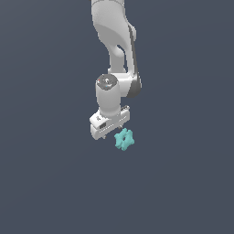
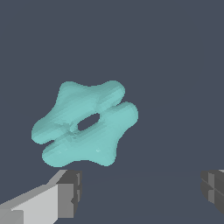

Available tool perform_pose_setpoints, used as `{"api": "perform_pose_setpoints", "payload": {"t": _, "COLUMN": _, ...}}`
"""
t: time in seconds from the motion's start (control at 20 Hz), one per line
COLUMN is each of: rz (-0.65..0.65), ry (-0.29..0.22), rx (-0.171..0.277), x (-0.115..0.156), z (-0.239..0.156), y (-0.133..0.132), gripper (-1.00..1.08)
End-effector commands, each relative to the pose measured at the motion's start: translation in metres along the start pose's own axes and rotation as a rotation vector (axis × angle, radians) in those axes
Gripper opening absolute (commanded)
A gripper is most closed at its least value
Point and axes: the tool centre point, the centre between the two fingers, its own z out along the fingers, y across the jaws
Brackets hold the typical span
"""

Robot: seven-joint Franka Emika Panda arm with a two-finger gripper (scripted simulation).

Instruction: Pick up the object and move it to a goal position.

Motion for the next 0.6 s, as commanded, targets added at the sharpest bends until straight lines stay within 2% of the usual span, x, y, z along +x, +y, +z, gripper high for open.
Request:
{"api": "perform_pose_setpoints", "payload": {"t": 0.0, "rz": -0.068, "ry": 0.011, "rx": 0.002, "x": -0.002, "z": 0.007, "y": -0.003, "gripper": 1.08}}
{"api": "perform_pose_setpoints", "payload": {"t": 0.55, "rz": -0.347, "ry": 0.062, "rx": 0.004, "x": -0.007, "z": 0.034, "y": -0.016, "gripper": 1.08}}
